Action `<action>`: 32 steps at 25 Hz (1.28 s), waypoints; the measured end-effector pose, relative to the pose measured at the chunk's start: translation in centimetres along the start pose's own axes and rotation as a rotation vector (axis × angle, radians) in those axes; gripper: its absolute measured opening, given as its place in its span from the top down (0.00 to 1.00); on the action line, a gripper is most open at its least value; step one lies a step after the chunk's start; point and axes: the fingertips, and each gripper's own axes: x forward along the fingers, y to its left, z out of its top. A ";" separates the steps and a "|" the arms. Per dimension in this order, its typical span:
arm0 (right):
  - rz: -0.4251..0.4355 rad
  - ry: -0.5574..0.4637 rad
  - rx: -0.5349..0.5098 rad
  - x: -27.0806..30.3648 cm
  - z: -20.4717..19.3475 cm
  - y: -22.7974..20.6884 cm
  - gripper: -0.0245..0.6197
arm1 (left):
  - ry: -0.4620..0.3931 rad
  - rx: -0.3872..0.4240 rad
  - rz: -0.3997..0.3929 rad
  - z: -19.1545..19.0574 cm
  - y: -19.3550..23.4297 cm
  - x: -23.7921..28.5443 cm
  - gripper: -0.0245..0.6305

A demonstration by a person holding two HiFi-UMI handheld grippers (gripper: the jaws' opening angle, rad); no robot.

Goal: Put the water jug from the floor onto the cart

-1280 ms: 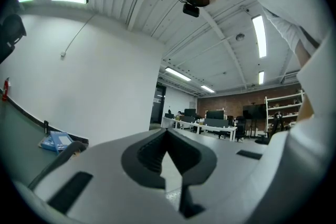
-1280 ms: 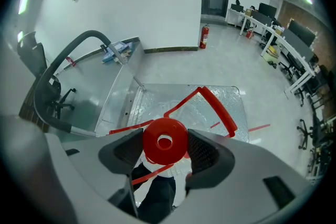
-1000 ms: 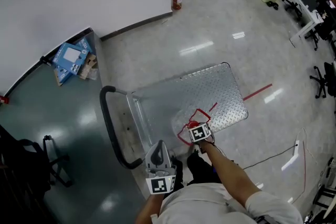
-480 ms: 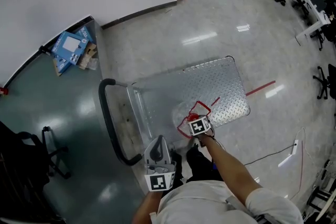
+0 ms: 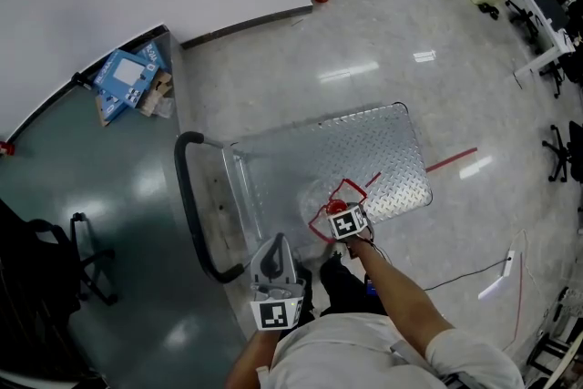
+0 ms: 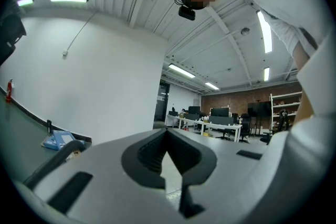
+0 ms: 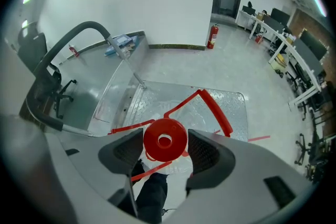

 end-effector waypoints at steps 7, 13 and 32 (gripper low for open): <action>-0.089 -0.306 0.000 -8.6 3.9 -1.2 0.86 | -0.044 0.007 -0.019 1.5 -1.2 -0.6 0.96; -0.148 -0.805 0.020 -24.2 6.5 -2.0 0.94 | -0.100 0.015 -0.073 4.6 -3.2 -1.0 0.96; -0.086 -1.133 0.048 -36.1 4.2 -1.6 0.94 | -0.152 0.058 -0.141 7.9 -6.8 -1.6 0.96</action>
